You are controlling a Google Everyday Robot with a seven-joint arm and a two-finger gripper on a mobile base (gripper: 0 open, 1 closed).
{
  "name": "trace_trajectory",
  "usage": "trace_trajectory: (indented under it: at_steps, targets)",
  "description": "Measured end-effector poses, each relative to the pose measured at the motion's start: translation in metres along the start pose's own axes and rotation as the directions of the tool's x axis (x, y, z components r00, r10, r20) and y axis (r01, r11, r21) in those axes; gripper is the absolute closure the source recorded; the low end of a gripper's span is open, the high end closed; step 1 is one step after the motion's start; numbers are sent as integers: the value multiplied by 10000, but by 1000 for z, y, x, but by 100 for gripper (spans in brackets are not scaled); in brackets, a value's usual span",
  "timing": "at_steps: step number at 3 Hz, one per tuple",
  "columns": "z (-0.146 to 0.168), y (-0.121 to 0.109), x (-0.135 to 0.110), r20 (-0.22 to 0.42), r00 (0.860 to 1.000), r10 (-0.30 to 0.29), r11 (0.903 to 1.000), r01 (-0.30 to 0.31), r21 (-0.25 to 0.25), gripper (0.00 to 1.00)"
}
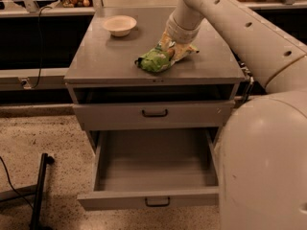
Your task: Place green rice chip bag into middle drawer
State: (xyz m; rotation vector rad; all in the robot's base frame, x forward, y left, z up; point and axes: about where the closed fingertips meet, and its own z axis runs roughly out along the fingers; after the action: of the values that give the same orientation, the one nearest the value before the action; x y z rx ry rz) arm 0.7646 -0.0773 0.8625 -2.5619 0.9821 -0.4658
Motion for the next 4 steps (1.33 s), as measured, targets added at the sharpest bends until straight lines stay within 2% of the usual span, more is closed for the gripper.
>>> trace_trajectory:
  at_steps: [1, 2, 3, 4]
  targets:
    - [-5, -7, -2, -143, 9999, 76, 9999, -78, -141, 100]
    - [-32, -15, -5, -484, 9986, -190, 9998, 194, 85, 100]
    - [-84, -9, -14, -498, 9957, -788, 9935, 825, 785, 100]
    - [-128, 28, -26, -375, 9896, -1390, 9831, 1425, 1147, 100]
